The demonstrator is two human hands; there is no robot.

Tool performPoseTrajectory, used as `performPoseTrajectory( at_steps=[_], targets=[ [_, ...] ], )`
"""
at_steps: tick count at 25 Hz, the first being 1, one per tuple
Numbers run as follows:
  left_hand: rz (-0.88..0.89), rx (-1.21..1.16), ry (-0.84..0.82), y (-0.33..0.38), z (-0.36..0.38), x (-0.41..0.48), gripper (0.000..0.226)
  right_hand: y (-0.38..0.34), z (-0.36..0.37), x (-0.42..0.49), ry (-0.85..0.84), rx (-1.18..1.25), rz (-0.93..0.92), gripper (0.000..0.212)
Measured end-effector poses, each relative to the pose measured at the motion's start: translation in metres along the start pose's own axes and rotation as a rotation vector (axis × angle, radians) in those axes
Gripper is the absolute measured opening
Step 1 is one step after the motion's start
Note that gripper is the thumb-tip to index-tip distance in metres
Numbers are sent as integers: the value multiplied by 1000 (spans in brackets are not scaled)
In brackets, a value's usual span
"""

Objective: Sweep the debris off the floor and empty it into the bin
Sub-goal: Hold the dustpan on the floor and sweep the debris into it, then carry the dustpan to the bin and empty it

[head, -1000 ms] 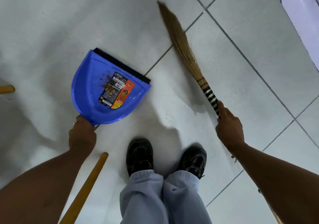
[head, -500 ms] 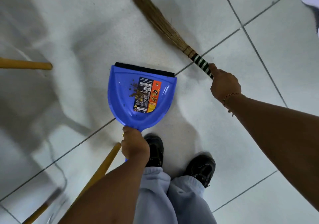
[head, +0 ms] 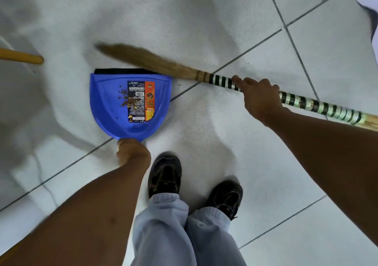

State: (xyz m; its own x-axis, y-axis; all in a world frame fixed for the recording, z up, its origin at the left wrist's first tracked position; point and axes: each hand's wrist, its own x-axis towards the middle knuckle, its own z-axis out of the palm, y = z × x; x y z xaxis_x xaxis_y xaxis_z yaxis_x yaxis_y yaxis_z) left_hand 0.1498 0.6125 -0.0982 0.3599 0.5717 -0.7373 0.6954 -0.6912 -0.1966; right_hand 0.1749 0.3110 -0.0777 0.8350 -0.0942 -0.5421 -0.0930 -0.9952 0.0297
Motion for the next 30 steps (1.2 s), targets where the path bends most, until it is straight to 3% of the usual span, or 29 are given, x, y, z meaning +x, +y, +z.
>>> performPoseTrajectory(
  at_steps=[3,6,11,17,24,30],
  targets=[
    [40,31,16,-4,-3,-8,42,29,11,-25,100,-53,-152,65],
    [128,112,35,-8,-11,-23,48,56,17,-62,134,11,-161,70],
    [298,179,76,6,-41,-84,49,41,12,-129,145,300,93,71],
    [579,248,117,45,-86,-215,39,23,-49,-208,187,620,406,66],
    [861,469,139,93,-67,-375,36,99,-98,-292,211,762,703,70],
    [1042,591,139,111,20,-483,33,201,-50,-382,236,887,989,70]
  ],
)
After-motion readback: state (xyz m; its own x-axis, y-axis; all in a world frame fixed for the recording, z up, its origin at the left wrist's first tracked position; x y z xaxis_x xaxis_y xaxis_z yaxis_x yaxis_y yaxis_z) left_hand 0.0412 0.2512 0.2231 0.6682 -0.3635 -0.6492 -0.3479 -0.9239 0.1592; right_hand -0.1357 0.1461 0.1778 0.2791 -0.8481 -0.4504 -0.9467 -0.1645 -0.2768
